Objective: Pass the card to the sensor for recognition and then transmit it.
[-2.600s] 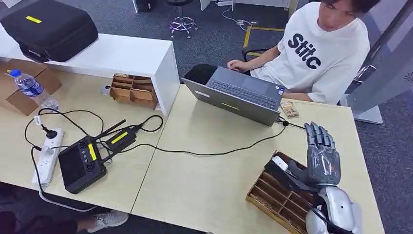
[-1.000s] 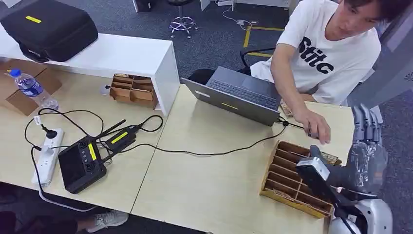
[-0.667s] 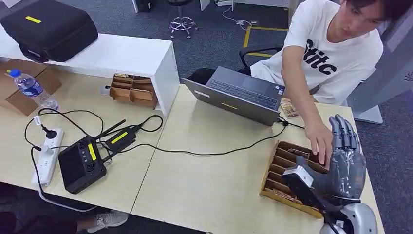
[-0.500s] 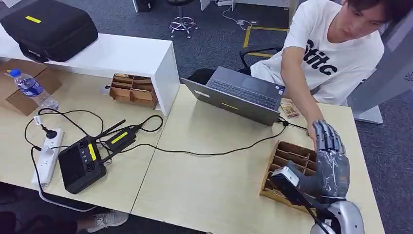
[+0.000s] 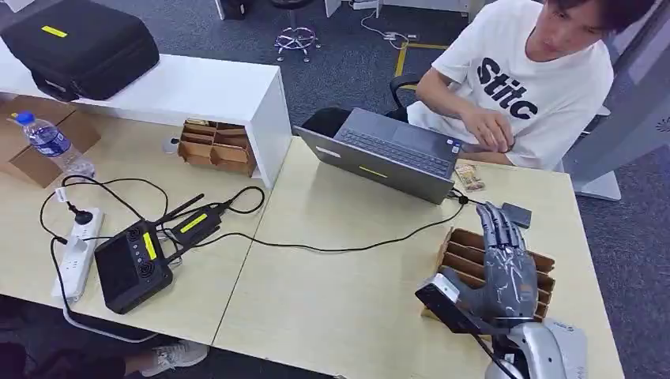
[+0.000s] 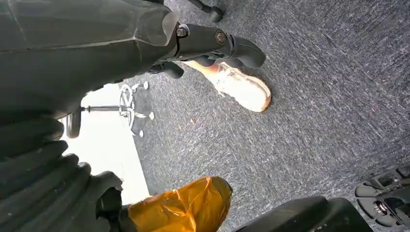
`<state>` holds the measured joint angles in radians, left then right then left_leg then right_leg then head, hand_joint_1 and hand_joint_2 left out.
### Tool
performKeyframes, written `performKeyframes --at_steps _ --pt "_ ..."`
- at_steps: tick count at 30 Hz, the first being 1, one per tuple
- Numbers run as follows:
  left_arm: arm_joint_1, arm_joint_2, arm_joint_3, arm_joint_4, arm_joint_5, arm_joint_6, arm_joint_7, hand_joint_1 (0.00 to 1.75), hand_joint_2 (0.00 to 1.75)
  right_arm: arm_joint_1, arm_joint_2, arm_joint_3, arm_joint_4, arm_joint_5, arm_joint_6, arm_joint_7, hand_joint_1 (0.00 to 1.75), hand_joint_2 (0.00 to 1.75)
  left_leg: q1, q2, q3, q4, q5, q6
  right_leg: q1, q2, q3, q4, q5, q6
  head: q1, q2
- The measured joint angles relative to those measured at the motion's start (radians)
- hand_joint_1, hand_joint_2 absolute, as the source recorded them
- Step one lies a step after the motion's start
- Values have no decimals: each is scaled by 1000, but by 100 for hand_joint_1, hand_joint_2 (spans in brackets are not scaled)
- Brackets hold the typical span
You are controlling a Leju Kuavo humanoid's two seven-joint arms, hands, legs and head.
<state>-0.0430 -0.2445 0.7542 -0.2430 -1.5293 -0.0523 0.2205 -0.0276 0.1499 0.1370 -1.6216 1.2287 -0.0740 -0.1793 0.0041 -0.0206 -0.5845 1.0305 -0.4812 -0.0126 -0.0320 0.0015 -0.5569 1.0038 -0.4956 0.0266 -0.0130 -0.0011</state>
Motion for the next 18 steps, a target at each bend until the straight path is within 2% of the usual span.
performKeyframes --at_steps 18 --pt "0 0 0 0 0 -2 0 0 175 -9 0 4 23 6 0 3 0 175 0 0 0 0 0 0 0 0 0 0 0 0 0 0"
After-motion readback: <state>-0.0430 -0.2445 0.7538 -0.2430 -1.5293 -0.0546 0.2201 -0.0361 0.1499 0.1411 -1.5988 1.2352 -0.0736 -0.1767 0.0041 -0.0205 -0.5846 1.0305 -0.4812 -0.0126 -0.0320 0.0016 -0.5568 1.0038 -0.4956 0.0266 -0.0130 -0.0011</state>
